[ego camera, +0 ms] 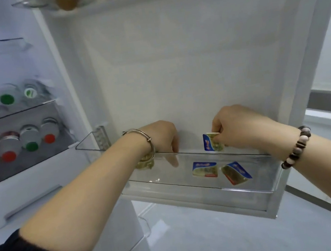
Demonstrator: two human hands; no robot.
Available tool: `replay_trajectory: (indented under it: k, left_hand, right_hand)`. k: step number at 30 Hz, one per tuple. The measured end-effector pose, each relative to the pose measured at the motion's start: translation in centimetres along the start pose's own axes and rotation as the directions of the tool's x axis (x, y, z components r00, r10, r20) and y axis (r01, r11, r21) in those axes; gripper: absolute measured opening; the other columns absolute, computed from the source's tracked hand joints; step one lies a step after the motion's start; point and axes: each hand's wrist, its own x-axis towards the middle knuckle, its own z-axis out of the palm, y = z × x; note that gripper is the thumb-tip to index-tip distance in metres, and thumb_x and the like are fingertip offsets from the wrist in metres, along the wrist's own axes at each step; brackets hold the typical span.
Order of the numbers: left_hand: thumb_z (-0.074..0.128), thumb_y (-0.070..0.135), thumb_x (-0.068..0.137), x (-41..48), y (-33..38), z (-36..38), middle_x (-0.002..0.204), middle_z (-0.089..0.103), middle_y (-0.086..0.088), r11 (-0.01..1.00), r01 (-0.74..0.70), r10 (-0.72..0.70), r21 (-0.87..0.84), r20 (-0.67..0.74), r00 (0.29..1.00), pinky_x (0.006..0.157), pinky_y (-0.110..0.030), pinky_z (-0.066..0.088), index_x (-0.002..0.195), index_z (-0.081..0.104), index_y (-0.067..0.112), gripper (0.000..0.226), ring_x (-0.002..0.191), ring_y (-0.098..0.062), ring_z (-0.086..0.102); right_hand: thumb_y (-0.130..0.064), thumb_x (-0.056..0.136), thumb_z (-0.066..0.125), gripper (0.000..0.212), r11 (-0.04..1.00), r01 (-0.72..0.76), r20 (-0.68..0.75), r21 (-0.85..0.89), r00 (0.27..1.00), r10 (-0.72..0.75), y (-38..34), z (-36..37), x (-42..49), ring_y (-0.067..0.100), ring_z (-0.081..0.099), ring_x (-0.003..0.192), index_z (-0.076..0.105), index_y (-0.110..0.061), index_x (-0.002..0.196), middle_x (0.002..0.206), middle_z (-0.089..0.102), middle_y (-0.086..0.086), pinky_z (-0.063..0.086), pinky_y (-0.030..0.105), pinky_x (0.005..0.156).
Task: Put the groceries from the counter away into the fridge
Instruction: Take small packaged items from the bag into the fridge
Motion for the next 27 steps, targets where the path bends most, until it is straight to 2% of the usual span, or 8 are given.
replay_trajectory:
  k: [6, 9, 11, 13, 17, 19, 22, 27]
  left_hand:
    - [0.084, 0.038, 0.063, 0.3, -0.8, -0.1, 0.090, 0.070, -0.002, 0.997, -0.067, 0.064, 0.030, 0.086, 0.994, 0.051, -0.013, 0.042, 0.095, 0.073, 0.017, 0.039, 0.070, -0.013, 0.059]
    - [0.084, 0.043, 0.061, 0.2, -1.5, -0.3, 0.090, 0.070, 0.001, 0.996, -0.072, 0.064, 0.049, 0.150, 0.987, 0.065, -0.020, 0.049, 0.095, 0.072, 0.020, 0.043, 0.080, -0.015, 0.065]
    - [0.083, 0.042, 0.062, 0.1, -1.8, -0.4, 0.088, 0.071, 0.003, 0.995, -0.087, 0.077, 0.046, 0.173, 0.982, 0.065, -0.021, 0.048, 0.095, 0.072, 0.021, 0.041, 0.077, -0.013, 0.065]
    - [0.083, 0.039, 0.064, -0.1, -1.8, -0.4, 0.085, 0.071, 0.004, 0.993, -0.108, 0.098, 0.043, 0.189, 0.977, 0.063, -0.020, 0.047, 0.095, 0.072, 0.022, 0.038, 0.072, -0.011, 0.063]
    - [0.083, 0.037, 0.064, -0.5, -1.9, -0.8, 0.082, 0.070, 0.008, 0.989, -0.148, 0.141, 0.025, 0.194, 0.971, 0.060, -0.020, 0.047, 0.093, 0.073, 0.024, 0.033, 0.067, -0.007, 0.060]
    - [0.082, 0.041, 0.064, -0.5, -1.9, -0.7, 0.083, 0.069, 0.007, 0.985, -0.166, 0.156, 0.047, 0.161, 0.974, 0.056, -0.020, 0.044, 0.089, 0.073, 0.023, 0.032, 0.066, -0.006, 0.058]
    - [0.082, 0.044, 0.062, -0.4, -1.8, -0.1, 0.072, 0.063, 0.007, 0.981, -0.176, 0.168, 0.083, 0.094, 0.981, 0.054, -0.021, 0.043, 0.076, 0.069, 0.021, 0.030, 0.064, -0.008, 0.055]
    - [0.079, 0.037, 0.069, -0.4, -2.2, -0.5, 0.075, 0.069, 0.004, 0.981, -0.192, 0.192, -0.012, 0.053, 0.980, 0.060, -0.024, 0.053, 0.087, 0.070, 0.017, 0.028, 0.067, -0.011, 0.064]
  right_hand:
    - [-0.015, 0.083, 0.063, 0.008, 0.996, -0.021, 0.015, -0.089, 1.000, 0.022, -2.0, -2.0, 0.1, 0.019, 0.064, 0.077, 0.070, -0.012, 0.088, 0.081, 0.070, 0.004, 0.050, 0.026, 0.065]
    - [-0.014, 0.086, 0.063, 0.011, 0.999, -0.021, 0.157, -0.045, 0.987, 0.028, -4.3, -2.3, 0.6, 0.016, 0.068, 0.068, 0.070, -0.006, 0.087, 0.074, 0.072, 0.005, 0.057, 0.027, 0.067]
    - [-0.015, 0.088, 0.062, 0.017, 0.999, -0.041, 0.277, 0.015, 0.960, 0.036, -5.9, -1.9, 0.9, 0.017, 0.070, 0.067, 0.069, 0.001, 0.090, 0.076, 0.073, 0.008, 0.059, 0.028, 0.068]
    - [-0.013, 0.089, 0.062, 0.020, 0.998, -0.049, 0.307, 0.030, 0.951, 0.037, -6.9, -1.3, 1.5, 0.019, 0.069, 0.065, 0.067, 0.005, 0.094, 0.077, 0.071, 0.011, 0.059, 0.030, 0.068]
    - [-0.014, 0.091, 0.059, 0.022, 0.998, -0.034, 0.337, -0.061, 0.940, 0.053, -7.7, -0.3, 2.0, 0.028, 0.068, 0.085, 0.064, 0.005, 0.099, 0.095, 0.070, 0.016, 0.056, 0.035, 0.080]
    - [-0.019, 0.089, 0.062, 0.022, 0.989, -0.006, 0.328, -0.148, 0.943, 0.055, -7.8, 0.3, 1.9, 0.027, 0.065, 0.081, 0.064, 0.002, 0.092, 0.095, 0.069, 0.014, 0.054, 0.030, 0.069]
    - [-0.028, 0.082, 0.071, 0.030, 0.981, -0.026, 0.285, -0.192, 0.955, 0.081, -7.8, 1.0, 2.0, 0.016, 0.054, 0.054, 0.065, 0.001, 0.086, 0.064, 0.061, 0.004, 0.046, 0.022, 0.051]
    - [-0.026, 0.087, 0.064, 0.023, 0.995, -0.099, 0.181, -0.019, 0.978, 0.101, -7.1, 0.0, 2.0, 0.016, 0.069, 0.070, 0.069, -0.004, 0.094, 0.078, 0.071, 0.005, 0.057, 0.028, 0.064]
